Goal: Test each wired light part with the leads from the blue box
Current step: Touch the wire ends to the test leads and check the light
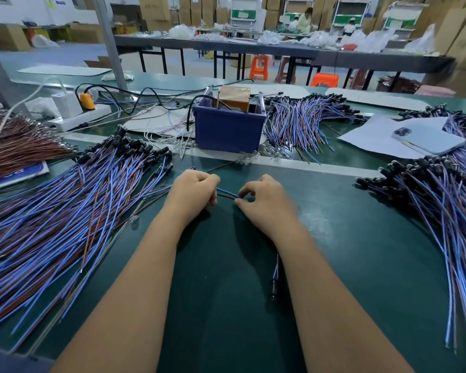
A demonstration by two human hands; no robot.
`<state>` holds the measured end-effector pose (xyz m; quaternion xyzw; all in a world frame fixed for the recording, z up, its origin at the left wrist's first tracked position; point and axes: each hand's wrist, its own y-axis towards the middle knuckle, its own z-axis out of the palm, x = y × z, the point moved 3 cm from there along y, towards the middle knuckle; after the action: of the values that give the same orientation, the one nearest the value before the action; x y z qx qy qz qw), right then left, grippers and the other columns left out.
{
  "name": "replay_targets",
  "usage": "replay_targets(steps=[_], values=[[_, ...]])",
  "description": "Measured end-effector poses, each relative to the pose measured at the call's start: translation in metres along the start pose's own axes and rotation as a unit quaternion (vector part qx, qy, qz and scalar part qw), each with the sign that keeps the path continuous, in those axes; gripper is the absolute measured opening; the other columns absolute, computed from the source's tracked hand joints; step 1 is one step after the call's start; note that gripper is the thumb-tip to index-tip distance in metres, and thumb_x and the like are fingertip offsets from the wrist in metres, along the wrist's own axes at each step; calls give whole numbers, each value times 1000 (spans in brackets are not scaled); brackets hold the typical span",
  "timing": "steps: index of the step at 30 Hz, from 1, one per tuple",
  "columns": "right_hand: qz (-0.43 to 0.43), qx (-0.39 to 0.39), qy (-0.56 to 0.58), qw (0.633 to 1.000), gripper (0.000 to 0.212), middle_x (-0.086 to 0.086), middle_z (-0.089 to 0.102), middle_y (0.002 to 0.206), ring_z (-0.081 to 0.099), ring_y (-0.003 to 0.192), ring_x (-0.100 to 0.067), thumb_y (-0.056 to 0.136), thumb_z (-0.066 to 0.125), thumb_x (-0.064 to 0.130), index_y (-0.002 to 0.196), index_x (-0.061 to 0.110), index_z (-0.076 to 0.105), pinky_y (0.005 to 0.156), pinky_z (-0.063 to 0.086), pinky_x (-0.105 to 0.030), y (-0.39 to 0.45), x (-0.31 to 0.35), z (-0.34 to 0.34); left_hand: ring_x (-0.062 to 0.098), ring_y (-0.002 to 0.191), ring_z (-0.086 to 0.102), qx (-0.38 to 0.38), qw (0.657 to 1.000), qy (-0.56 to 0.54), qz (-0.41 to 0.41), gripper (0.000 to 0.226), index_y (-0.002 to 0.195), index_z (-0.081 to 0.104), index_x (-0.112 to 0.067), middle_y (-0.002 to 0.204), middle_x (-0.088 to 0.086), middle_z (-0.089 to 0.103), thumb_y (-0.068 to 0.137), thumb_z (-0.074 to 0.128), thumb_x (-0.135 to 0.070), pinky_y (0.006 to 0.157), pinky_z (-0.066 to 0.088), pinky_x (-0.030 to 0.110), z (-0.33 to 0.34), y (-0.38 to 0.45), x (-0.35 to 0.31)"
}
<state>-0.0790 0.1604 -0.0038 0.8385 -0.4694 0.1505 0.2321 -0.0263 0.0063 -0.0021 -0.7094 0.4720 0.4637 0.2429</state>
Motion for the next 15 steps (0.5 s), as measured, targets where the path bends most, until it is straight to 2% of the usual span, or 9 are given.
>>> replay_targets(steps=[3, 6, 8, 10, 12, 15], values=[[-39, 8, -43, 998, 15, -3, 57, 100, 53, 104, -23, 90, 60, 29, 98, 22, 70, 79, 45, -32, -2, 11, -1, 20, 58, 65, -59, 996, 69, 25, 37, 58, 64, -10, 58, 2, 67, 77, 47, -37, 65, 55, 35, 0, -2, -1], [-71, 9, -133, 989, 16, -7, 56, 107, 51, 107, -27, 94, 50, 23, 103, 11, 58, 73, 35, -31, -3, 21, 2, 35, 74, 64, -121, 992, 6, 43, 37, 65, 64, -5, 73, 19, 67, 74, 45, -35, 69, 56, 49, -2, -1, -5], [-80, 14, -156, 984, 12, -10, 54, 109, 49, 107, -29, 94, 48, 20, 100, 11, 51, 70, 30, -31, -6, 26, 4, 37, 78, 63, -146, 987, -46, 52, 32, 63, 64, -8, 78, 22, 66, 76, 46, -31, 68, 56, 52, -2, -1, -7], [-84, 19, -157, 984, 7, -11, 55, 109, 50, 105, -29, 93, 47, 17, 98, 12, 47, 70, 30, -32, -7, 28, 5, 36, 74, 61, -176, 980, -80, 56, 30, 63, 64, -11, 75, 21, 65, 77, 46, -30, 64, 56, 47, -4, -3, -8], [-86, 30, -141, 986, 10, -11, 56, 109, 50, 105, -29, 94, 47, 16, 102, 9, 48, 70, 33, -32, -6, 28, 6, 25, 61, 54, -199, 972, -115, 54, 29, 61, 63, -14, 66, 17, 62, 78, 46, -30, 56, 47, 34, -6, -6, -9], [-73, 44, -101, 991, 17, -9, 58, 107, 52, 101, -29, 90, 49, 13, 106, 8, 52, 70, 38, -32, -4, 26, 7, 12, 52, 52, -222, 963, -147, 50, 30, 56, 59, -17, 56, 0, 59, 83, 48, -23, 53, 39, 25, -8, -7, -11]])
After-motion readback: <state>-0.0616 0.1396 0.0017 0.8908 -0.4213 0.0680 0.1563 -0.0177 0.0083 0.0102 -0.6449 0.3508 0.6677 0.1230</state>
